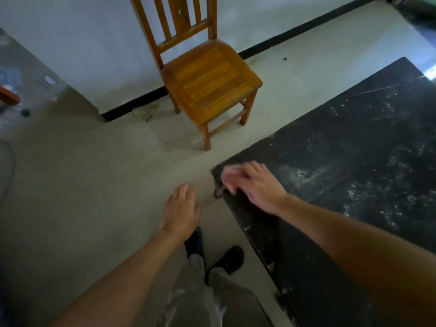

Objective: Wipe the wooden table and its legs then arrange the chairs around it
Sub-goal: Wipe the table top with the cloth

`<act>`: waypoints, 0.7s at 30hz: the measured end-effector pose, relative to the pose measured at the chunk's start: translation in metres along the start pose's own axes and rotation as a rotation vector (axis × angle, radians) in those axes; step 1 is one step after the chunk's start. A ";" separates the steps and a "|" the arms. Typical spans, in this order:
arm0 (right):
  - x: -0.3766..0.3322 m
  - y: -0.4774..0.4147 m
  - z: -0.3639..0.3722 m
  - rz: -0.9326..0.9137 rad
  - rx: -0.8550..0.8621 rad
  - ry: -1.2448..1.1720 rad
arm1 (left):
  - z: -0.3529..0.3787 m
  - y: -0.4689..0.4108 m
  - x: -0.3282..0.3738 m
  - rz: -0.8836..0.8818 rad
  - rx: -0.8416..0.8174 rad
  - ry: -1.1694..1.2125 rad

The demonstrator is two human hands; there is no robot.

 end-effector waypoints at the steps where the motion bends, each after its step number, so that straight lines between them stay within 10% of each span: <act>1: 0.003 -0.034 -0.008 0.110 0.005 0.009 | 0.002 0.004 -0.005 -0.002 -0.015 -0.003; 5: 0.011 -0.091 -0.040 0.270 0.037 0.048 | -0.001 0.018 -0.015 -0.026 -0.028 -0.024; 11: -0.038 -0.003 -0.003 -0.175 -0.153 0.018 | -0.009 0.020 -0.011 -0.012 0.043 0.013; 16: 0.036 -0.059 -0.037 0.522 0.162 -0.069 | -0.009 0.016 -0.003 0.062 0.123 0.021; 21: 0.025 0.007 -0.041 0.446 0.188 -0.058 | -0.011 0.005 0.039 0.157 0.126 0.006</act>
Point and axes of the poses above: each hand's wrist, its own y-axis away from the middle knuckle, its own z-axis out of the palm, x = y × z, the point moved 3 cm from there along -y, towards the middle knuckle, and after that the axes turned 3 degrees about z, right-handed, at the moved point
